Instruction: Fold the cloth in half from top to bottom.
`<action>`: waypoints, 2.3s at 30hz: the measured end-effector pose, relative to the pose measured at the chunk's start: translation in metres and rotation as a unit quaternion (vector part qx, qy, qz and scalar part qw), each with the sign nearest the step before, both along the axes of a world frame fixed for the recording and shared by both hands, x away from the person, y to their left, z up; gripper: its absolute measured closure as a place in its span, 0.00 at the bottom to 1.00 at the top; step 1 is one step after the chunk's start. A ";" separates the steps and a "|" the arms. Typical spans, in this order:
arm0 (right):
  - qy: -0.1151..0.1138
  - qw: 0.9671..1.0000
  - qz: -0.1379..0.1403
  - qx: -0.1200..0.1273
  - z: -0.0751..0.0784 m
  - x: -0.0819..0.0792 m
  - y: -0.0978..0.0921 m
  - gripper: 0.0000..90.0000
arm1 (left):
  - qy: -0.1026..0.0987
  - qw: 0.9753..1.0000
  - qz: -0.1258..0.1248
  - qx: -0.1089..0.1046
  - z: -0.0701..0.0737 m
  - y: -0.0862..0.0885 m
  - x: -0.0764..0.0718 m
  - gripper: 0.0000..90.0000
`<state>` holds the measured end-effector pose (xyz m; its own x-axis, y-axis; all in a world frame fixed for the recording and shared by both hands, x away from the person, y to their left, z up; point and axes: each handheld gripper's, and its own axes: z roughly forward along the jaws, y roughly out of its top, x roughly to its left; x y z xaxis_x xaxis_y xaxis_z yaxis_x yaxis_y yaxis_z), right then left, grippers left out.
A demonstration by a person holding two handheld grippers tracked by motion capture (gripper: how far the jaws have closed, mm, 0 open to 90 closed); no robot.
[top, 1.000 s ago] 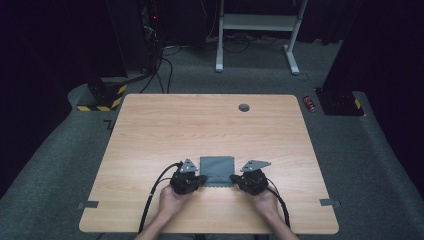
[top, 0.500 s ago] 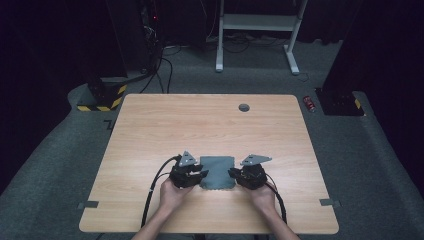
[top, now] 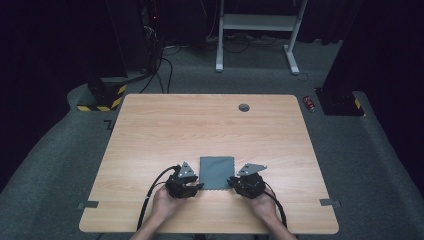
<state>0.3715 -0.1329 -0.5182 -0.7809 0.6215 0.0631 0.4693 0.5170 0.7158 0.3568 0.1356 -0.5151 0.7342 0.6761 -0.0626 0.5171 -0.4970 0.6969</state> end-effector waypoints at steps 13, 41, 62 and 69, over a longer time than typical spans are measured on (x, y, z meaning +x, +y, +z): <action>0.001 1.000 -0.005 0.005 0.006 0.005 0.000 0.87 | -0.001 0.997 0.016 -0.077 0.013 0.015 0.007 0.56; 0.011 0.996 -0.084 0.007 0.001 0.084 0.023 0.90 | -0.013 0.995 0.097 -0.001 -0.002 -0.018 0.092 0.58; 0.025 0.996 -0.082 0.009 0.000 0.089 0.007 0.95 | 0.011 0.997 0.071 -0.016 0.000 -0.015 0.095 0.90; 0.000 0.997 -0.077 -0.006 0.002 0.087 0.011 0.98 | 0.008 0.996 0.079 -0.029 0.002 -0.012 0.100 0.98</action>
